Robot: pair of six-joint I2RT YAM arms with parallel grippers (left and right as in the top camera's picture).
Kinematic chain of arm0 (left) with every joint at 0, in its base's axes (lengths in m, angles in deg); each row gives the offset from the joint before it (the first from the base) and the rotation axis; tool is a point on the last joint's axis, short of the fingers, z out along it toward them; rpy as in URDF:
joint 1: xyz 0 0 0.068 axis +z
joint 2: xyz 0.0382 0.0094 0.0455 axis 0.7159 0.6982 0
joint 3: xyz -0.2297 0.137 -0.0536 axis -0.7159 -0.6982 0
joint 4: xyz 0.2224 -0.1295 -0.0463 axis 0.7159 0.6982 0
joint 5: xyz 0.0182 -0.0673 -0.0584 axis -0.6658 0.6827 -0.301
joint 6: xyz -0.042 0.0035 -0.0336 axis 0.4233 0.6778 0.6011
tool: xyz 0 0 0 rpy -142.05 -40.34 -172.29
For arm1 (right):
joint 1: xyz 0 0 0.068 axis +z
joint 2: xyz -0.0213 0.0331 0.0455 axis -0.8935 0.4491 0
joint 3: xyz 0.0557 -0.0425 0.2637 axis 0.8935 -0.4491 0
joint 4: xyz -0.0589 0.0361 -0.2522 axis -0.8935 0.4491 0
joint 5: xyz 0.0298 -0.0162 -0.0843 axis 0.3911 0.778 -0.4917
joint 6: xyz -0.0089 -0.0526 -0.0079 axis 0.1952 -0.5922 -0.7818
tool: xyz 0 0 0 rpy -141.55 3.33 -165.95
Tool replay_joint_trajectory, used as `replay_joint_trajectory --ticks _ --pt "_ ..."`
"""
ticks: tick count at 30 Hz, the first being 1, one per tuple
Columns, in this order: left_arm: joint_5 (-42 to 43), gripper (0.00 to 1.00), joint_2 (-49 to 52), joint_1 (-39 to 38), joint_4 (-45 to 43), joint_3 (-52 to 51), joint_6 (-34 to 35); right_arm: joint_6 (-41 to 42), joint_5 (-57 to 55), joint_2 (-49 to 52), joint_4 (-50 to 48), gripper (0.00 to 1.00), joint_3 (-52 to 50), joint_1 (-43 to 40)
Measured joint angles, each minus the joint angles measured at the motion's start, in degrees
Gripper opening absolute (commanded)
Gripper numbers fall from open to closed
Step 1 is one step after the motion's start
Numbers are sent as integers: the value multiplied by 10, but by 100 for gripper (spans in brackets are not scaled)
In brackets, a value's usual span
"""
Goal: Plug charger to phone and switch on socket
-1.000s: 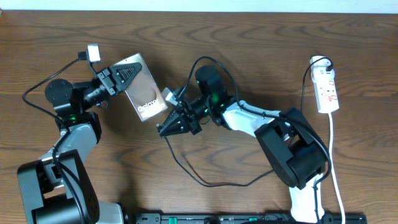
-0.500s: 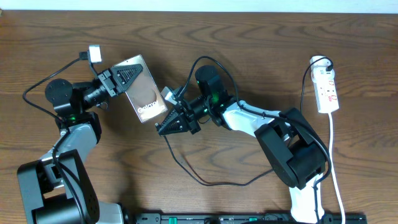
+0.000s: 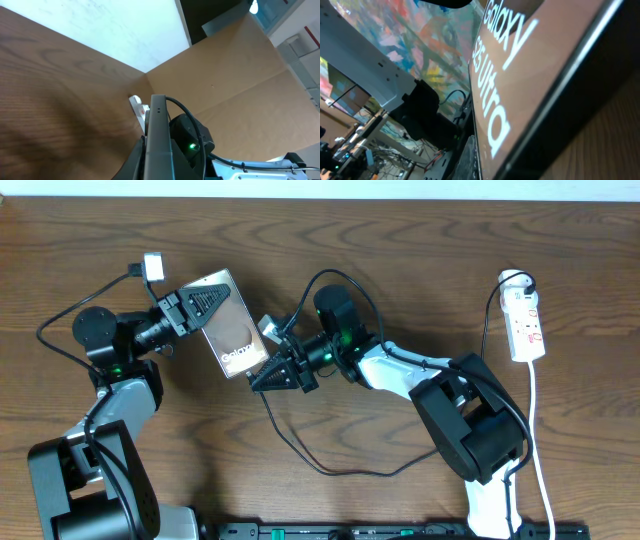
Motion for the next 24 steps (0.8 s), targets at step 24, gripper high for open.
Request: replay_joint_trajectory --ticks 24 --pt "7 8 0 5 0 0 -15 25 4 0 -28 1 0 -1"
